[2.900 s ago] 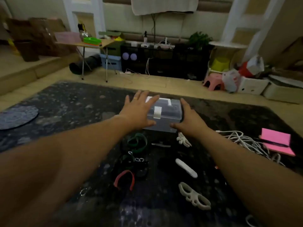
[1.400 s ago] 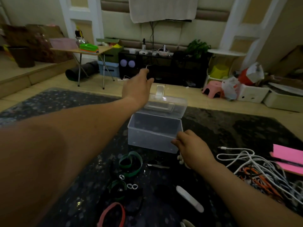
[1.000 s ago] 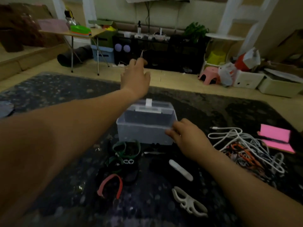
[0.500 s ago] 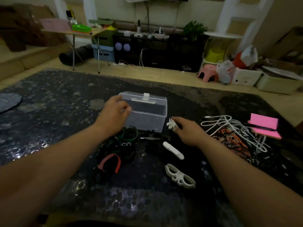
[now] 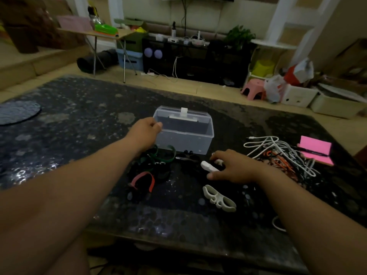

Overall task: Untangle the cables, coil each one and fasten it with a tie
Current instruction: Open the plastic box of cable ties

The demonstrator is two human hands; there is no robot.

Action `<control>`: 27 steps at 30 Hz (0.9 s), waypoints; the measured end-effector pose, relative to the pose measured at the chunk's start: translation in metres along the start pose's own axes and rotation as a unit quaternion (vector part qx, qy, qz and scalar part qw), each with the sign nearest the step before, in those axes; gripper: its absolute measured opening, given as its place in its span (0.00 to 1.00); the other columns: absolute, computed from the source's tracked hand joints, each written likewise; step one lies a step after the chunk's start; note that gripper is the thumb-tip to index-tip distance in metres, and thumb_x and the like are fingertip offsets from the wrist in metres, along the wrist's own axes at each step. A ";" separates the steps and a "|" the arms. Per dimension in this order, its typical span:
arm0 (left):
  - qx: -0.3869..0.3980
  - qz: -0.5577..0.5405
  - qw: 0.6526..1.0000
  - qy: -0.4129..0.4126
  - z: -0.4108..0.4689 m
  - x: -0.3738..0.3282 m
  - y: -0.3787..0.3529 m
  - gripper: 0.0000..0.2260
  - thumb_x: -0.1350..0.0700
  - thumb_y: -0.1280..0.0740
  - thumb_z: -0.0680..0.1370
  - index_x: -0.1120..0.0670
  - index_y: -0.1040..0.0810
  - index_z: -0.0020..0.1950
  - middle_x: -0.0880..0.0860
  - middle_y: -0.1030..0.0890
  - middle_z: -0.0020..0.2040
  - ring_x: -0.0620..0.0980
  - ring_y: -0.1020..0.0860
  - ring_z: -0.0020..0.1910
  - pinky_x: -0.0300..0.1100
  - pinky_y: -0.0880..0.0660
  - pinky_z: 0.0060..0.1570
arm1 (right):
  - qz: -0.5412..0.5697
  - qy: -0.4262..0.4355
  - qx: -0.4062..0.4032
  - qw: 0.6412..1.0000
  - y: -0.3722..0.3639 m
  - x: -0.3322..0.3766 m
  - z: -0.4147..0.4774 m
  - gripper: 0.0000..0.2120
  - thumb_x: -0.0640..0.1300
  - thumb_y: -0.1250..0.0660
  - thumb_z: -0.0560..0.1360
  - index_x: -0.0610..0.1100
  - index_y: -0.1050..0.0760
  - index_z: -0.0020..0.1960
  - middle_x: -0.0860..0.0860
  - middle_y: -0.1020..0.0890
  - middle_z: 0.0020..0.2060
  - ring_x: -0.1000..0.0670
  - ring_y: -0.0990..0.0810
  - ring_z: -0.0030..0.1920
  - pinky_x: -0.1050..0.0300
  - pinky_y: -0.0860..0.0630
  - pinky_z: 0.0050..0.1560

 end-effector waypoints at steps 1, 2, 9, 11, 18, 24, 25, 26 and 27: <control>-0.006 -0.002 1.000 -0.006 -0.002 0.001 -0.001 0.15 0.48 0.38 0.87 0.59 0.21 0.55 0.59 0.19 0.52 0.59 0.21 0.51 0.50 0.26 0.46 | 0.013 0.005 -0.015 1.000 -0.001 0.001 -0.001 0.30 0.69 0.28 0.74 0.59 0.28 0.72 0.51 0.25 0.62 0.47 0.22 0.61 0.48 0.24 0.66; -0.007 -0.003 1.000 -0.012 -0.003 0.003 -0.001 0.15 0.47 0.38 0.87 0.59 0.21 0.54 0.58 0.19 0.51 0.58 0.21 0.50 0.51 0.26 0.47 | 0.037 0.011 -0.033 0.999 -0.001 0.001 0.000 0.24 0.66 0.29 0.77 0.58 0.24 0.69 0.52 0.23 0.60 0.49 0.21 0.59 0.49 0.23 0.64; 0.017 0.026 0.999 -0.029 0.004 0.010 0.006 0.16 0.46 0.36 0.86 0.58 0.22 0.51 0.57 0.20 0.44 0.55 0.23 0.43 0.48 0.29 0.41 | 0.192 0.006 -0.120 0.974 -0.005 -0.001 0.002 0.09 0.52 0.30 0.81 0.51 0.14 0.46 0.53 0.15 0.38 0.61 0.21 0.36 0.61 0.27 0.41; 0.015 0.020 0.999 -0.033 0.005 0.012 0.006 0.17 0.45 0.35 0.85 0.59 0.21 0.51 0.59 0.19 0.45 0.55 0.23 0.42 0.48 0.29 0.41 | 0.228 0.011 -0.135 0.964 -0.005 0.001 0.000 0.11 0.52 0.32 0.83 0.50 0.13 0.47 0.49 0.15 0.38 0.60 0.23 0.34 0.63 0.28 0.40; 0.015 0.015 0.999 -0.036 0.007 0.013 0.005 0.17 0.44 0.36 0.85 0.58 0.21 0.51 0.59 0.19 0.46 0.58 0.20 0.46 0.48 0.27 0.42 | 0.478 -0.035 -0.111 0.871 0.004 0.000 -0.010 0.11 0.45 0.32 0.79 0.40 0.16 0.44 0.47 0.21 0.35 0.52 0.24 0.33 0.61 0.29 0.30; 0.030 0.003 0.999 -0.029 0.004 0.010 0.006 0.17 0.45 0.37 0.86 0.59 0.22 0.51 0.58 0.21 0.46 0.58 0.22 0.45 0.48 0.28 0.42 | 0.661 -0.012 -0.096 0.745 0.028 0.023 -0.015 0.15 0.43 0.34 0.79 0.33 0.18 0.58 0.49 0.13 0.59 0.45 0.16 0.54 0.50 0.25 0.54; 0.030 -0.003 0.999 -0.026 0.004 0.010 0.006 0.17 0.45 0.37 0.86 0.59 0.23 0.51 0.58 0.20 0.46 0.58 0.21 0.46 0.48 0.28 0.42 | 0.676 0.000 -0.111 0.728 0.038 0.032 -0.013 0.17 0.43 0.36 0.82 0.34 0.20 0.65 0.52 0.15 0.62 0.49 0.14 0.53 0.53 0.23 0.52; 0.029 -0.006 0.999 -0.023 0.005 0.010 0.005 0.17 0.46 0.36 0.86 0.59 0.23 0.50 0.58 0.20 0.46 0.57 0.22 0.45 0.47 0.28 0.41 | 0.682 0.009 -0.127 0.720 0.048 0.040 -0.006 0.15 0.43 0.38 0.84 0.37 0.21 0.65 0.54 0.16 0.64 0.52 0.12 0.52 0.56 0.22 0.49; 0.028 -0.007 0.999 -0.020 0.005 0.010 0.004 0.16 0.46 0.36 0.86 0.58 0.24 0.48 0.57 0.21 0.45 0.56 0.22 0.44 0.47 0.29 0.41 | 0.679 0.014 -0.137 0.721 0.058 0.052 0.000 0.14 0.43 0.38 0.85 0.38 0.21 0.65 0.54 0.16 0.63 0.52 0.11 0.50 0.56 0.21 0.46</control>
Point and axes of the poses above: each hand's wrist, its own z-axis towards the middle knuckle, its own y-axis out of the back of the hand, x = y × z, the point moved 1 cm from there along z, towards the middle knuckle
